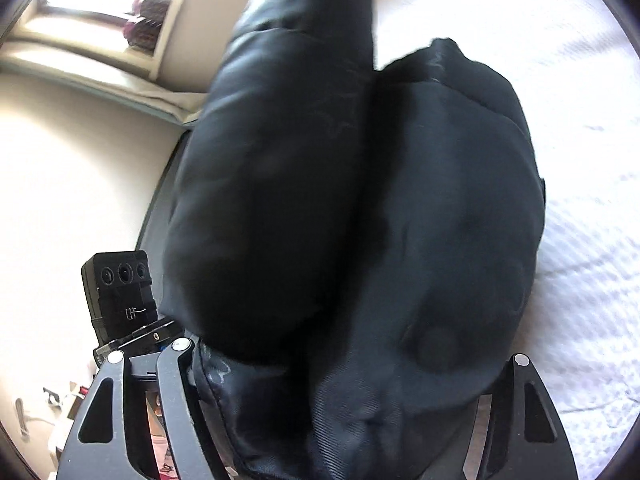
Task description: Fold large clothes
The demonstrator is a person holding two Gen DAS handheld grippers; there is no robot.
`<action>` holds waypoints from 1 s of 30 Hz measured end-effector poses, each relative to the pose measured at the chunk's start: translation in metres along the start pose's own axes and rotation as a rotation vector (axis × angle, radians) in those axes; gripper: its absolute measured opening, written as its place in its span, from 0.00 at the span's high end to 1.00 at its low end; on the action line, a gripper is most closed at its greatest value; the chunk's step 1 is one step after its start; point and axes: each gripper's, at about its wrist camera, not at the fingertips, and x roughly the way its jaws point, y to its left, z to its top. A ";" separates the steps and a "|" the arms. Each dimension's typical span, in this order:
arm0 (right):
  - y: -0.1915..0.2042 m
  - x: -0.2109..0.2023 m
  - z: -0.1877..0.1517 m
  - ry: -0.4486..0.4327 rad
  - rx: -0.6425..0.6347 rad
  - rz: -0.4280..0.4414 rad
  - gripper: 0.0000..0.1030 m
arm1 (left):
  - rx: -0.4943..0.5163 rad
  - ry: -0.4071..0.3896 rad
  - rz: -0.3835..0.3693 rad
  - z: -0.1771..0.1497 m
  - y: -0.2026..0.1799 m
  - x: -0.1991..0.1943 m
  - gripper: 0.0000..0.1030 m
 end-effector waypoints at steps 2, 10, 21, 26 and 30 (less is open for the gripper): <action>0.013 0.008 0.003 -0.004 -0.019 0.024 0.29 | 0.005 -0.045 0.019 0.002 0.005 -0.023 0.19; 0.057 0.051 0.006 -0.006 -0.092 0.108 0.29 | -0.015 -0.175 0.102 -0.003 0.041 -0.092 0.19; 0.067 0.142 -0.012 0.121 -0.115 0.008 0.28 | -0.158 -0.134 0.170 -0.045 0.129 -0.092 0.17; 0.072 0.147 -0.016 0.108 -0.103 -0.047 0.18 | -0.162 -0.129 0.186 -0.045 0.129 -0.092 0.11; 0.090 0.146 -0.022 0.067 -0.103 -0.153 0.11 | -0.173 -0.129 0.230 -0.041 0.124 -0.094 0.06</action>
